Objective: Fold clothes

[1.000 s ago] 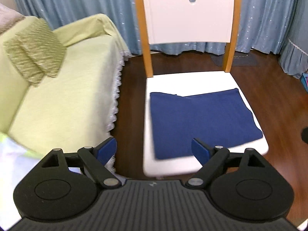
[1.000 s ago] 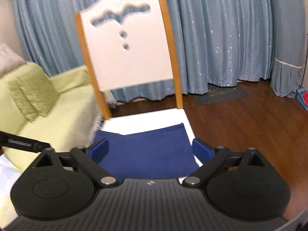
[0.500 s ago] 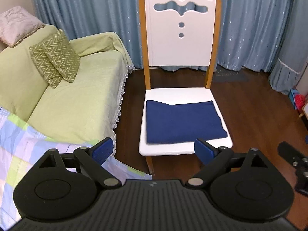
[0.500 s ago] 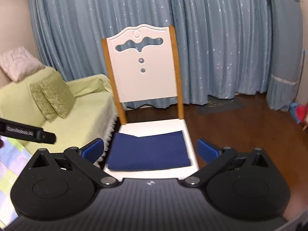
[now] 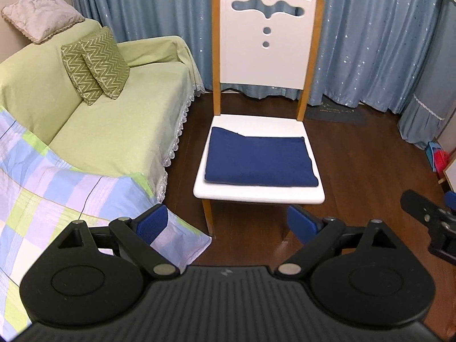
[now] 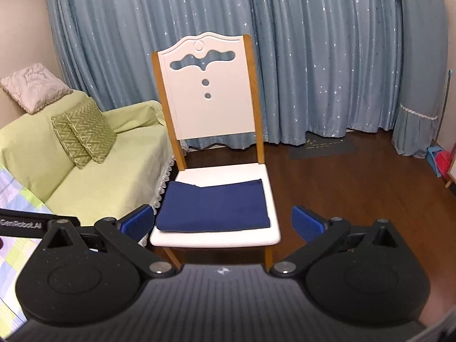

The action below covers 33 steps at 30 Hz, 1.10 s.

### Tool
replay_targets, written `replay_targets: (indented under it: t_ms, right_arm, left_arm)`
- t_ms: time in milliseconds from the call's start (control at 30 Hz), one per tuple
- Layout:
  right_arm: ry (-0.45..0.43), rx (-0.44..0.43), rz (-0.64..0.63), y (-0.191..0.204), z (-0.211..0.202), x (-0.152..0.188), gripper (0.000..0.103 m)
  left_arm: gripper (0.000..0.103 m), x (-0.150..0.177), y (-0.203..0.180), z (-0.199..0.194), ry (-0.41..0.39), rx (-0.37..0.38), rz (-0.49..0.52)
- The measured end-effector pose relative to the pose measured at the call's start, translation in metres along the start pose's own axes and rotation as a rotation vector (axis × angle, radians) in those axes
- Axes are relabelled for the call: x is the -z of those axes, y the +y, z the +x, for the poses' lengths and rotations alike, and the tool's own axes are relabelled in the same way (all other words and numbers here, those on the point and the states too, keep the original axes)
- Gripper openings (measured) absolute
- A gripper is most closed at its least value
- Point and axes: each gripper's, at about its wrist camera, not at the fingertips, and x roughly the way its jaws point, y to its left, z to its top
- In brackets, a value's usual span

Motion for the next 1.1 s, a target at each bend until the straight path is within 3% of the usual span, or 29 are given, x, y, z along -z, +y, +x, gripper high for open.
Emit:
replay_targets:
  t_ms: [600, 1100]
  right_arm:
    - [0.005, 0.051, 0.093, -0.045, -0.005, 0.001, 0.102]
    - [0.048, 0.054, 0.070, -0.058, 0.007, -0.013, 0.102]
  left_arm:
    - [0.093, -0.004, -0.051, -0.012, -0.024, 0.049, 0.084]
    - [0.097, -0.023, -0.072, 0.003, 0.011, 0.054, 0.112]
